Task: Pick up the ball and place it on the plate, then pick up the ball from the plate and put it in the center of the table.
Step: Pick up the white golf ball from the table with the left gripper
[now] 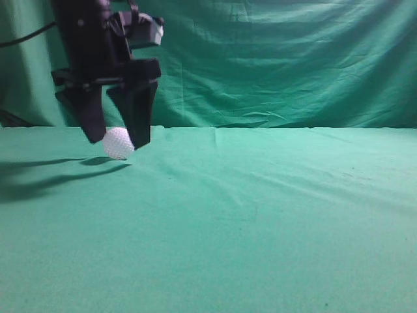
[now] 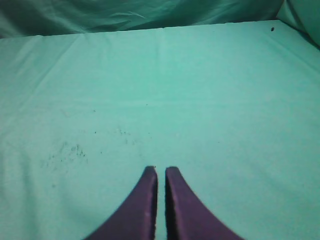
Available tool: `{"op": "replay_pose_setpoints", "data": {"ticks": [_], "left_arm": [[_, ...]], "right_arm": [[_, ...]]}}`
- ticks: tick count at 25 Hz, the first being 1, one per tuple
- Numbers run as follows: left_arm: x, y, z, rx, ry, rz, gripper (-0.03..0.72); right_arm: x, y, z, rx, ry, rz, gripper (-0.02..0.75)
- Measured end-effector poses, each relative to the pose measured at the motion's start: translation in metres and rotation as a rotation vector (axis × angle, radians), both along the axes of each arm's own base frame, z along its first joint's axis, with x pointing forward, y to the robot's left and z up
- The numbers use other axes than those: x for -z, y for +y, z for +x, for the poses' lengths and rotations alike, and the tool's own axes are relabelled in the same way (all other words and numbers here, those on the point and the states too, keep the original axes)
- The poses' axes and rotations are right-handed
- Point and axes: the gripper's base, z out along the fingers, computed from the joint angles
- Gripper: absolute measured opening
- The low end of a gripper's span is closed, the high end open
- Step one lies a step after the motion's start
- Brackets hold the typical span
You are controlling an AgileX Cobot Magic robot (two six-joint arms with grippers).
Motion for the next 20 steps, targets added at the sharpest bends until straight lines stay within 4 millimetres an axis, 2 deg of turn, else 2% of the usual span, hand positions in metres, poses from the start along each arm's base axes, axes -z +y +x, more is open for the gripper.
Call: {"op": "replay_pose_setpoints", "data": {"ticks": [4, 5, 15, 20], "left_arm": [[0.014, 0.0, 0.004, -0.011, 0.007, 0.024, 0.576], [0.015, 0.0, 0.005, -0.012, 0.0, 0.021, 0.536], [0.021, -0.003, 0.012, -0.02, -0.052, 0.0, 0.551], [0.021, -0.003, 0.012, -0.019, -0.049, 0.001, 0.3]], "right_arm": [[0.0, 0.0, 0.0, 0.0, 0.0, 0.0, 0.05], [0.0, 0.0, 0.0, 0.0, 0.0, 0.0, 0.05], [0.0, 0.0, 0.0, 0.0, 0.0, 0.0, 0.05], [0.0, 0.0, 0.0, 0.0, 0.0, 0.0, 0.05]]}}
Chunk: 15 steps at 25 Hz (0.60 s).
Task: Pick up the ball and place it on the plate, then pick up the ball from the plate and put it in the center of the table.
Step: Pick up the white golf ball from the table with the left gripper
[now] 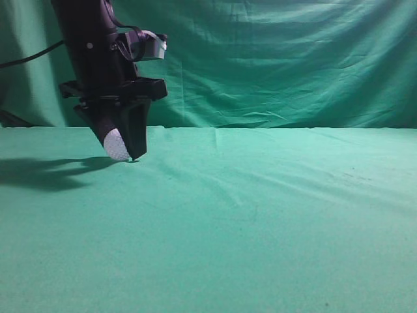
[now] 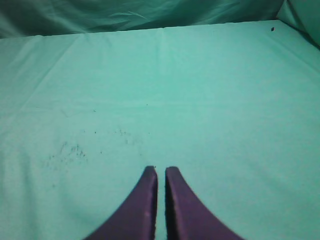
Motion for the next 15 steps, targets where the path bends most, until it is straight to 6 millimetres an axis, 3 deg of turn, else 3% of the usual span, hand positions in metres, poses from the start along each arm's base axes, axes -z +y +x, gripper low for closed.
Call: {"op": "replay_pose_setpoints", "data": {"ticks": [3, 7, 10, 15], "left_arm": [[-0.004, 0.0, 0.0, 0.003, 0.023, 0.009, 0.3], [-0.025, -0.003, 0.004, -0.045, 0.064, -0.003, 0.3], [-0.054, -0.003, 0.003, -0.092, 0.039, -0.04, 0.3], [-0.121, 0.014, -0.019, -0.114, -0.058, -0.096, 0.3]], "right_arm": [[0.0, 0.0, 0.0, 0.0, 0.0, 0.0, 0.05], [0.0, 0.0, 0.0, 0.0, 0.0, 0.0, 0.05], [0.0, 0.0, 0.0, 0.0, 0.0, 0.0, 0.05], [0.0, 0.0, 0.0, 0.0, 0.0, 0.0, 0.05]]}}
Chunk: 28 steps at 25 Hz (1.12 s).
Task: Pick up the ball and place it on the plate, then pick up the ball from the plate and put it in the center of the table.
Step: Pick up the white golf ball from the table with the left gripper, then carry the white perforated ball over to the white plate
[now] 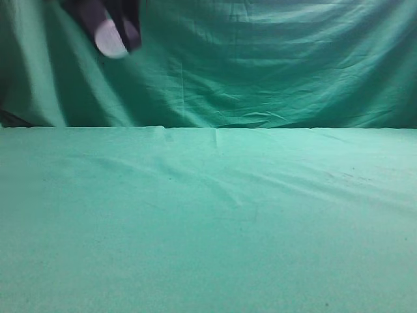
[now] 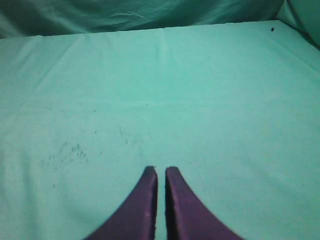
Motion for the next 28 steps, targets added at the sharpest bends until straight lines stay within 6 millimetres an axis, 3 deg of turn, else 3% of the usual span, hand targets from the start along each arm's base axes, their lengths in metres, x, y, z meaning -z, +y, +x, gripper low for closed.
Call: {"op": "replay_pose_setpoints", "data": {"ticks": [4, 6, 11, 14, 18, 21, 28], "left_arm": [[-0.028, 0.034, -0.025, -0.055, 0.006, -0.007, 0.3], [-0.027, 0.054, -0.037, -0.097, 0.028, 0.005, 0.3], [-0.012, 0.11, -0.057, -0.27, 0.077, 0.011, 0.3], [0.008, 0.148, -0.062, -0.393, 0.121, 0.018, 0.3], [0.031, 0.184, -0.065, -0.509, 0.189, 0.03, 0.3], [0.041, 0.2, -0.06, -0.545, 0.183, 0.065, 0.3], [0.062, 0.211, -0.04, -0.534, 0.11, 0.124, 0.3]], "right_arm": [[0.0, 0.0, 0.0, 0.0, 0.0, 0.0, 0.05], [0.0, 0.0, 0.0, 0.0, 0.0, 0.0, 0.05], [0.0, 0.0, 0.0, 0.0, 0.0, 0.0, 0.05], [0.0, 0.0, 0.0, 0.0, 0.0, 0.0, 0.05], [0.0, 0.0, 0.0, 0.0, 0.0, 0.0, 0.05], [0.0, 0.0, 0.0, 0.0, 0.0, 0.0, 0.05], [0.0, 0.0, 0.0, 0.0, 0.0, 0.0, 0.05]]}}
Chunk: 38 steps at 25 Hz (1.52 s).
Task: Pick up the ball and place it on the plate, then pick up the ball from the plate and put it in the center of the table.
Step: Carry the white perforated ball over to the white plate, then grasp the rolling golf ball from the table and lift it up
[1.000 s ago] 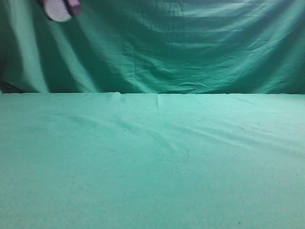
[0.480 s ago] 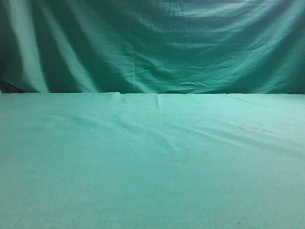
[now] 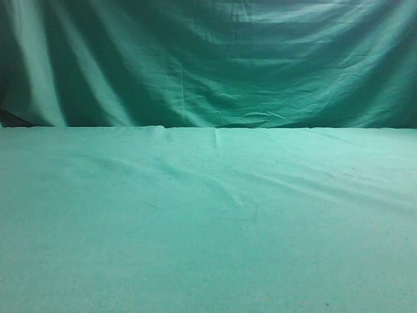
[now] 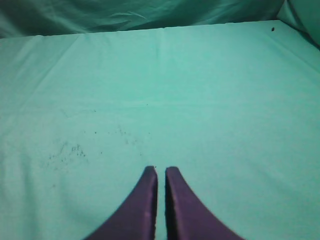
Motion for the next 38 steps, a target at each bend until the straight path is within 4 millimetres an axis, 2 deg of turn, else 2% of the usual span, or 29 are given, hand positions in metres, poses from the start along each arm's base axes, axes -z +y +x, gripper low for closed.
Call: {"op": "replay_pose_setpoints", "data": {"ticks": [7, 13, 15, 18, 19, 22, 27, 30, 32, 34, 38], "left_arm": [[0.011, 0.004, 0.013, 0.031, -0.05, 0.054, 0.3], [0.029, 0.005, 0.02, 0.033, -0.025, 0.046, 0.3], [0.033, 0.004, 0.021, 0.019, -0.027, 0.023, 0.421], [0.025, -0.001, 0.028, -0.037, -0.053, -0.062, 0.618], [0.019, -0.003, 0.032, -0.055, -0.066, -0.099, 0.649], [-0.008, -0.011, 0.043, -0.066, -0.085, -0.215, 0.641], [-0.063, -0.026, 0.058, 0.034, -0.145, -0.375, 0.35], [-0.085, -0.031, 0.06, 0.104, -0.183, -0.417, 0.169], [-0.096, -0.035, 0.054, 0.149, -0.213, -0.432, 0.067], [-0.109, -0.039, 0.046, 0.197, -0.245, -0.43, 0.0], [-0.136, -0.062, 0.018, 0.324, -0.33, -0.385, 0.0]], "right_arm": [[0.0, 0.0, 0.0, 0.0, 0.0, 0.0, 0.05], [0.0, 0.0, 0.0, 0.0, 0.0, 0.0, 0.05], [0.0, 0.0, 0.0, 0.0, 0.0, 0.0, 0.05], [0.0, 0.0, 0.0, 0.0, 0.0, 0.0, 0.05], [0.0, 0.0, 0.0, 0.0, 0.0, 0.0, 0.05], [0.0, 0.0, 0.0, 0.0, 0.0, 0.0, 0.05], [0.0, 0.0, 0.0, 0.0, 0.0, 0.0, 0.05], [0.0, 0.0, 0.0, 0.0, 0.0, 0.0, 0.05], [0.0, 0.0, 0.0, 0.0, 0.0, 0.0, 0.05], [0.0, 0.0, 0.0, 0.0, 0.0, 0.0, 0.05], [0.0, 0.0, 0.0, 0.0, 0.0, 0.0, 0.05]]}}
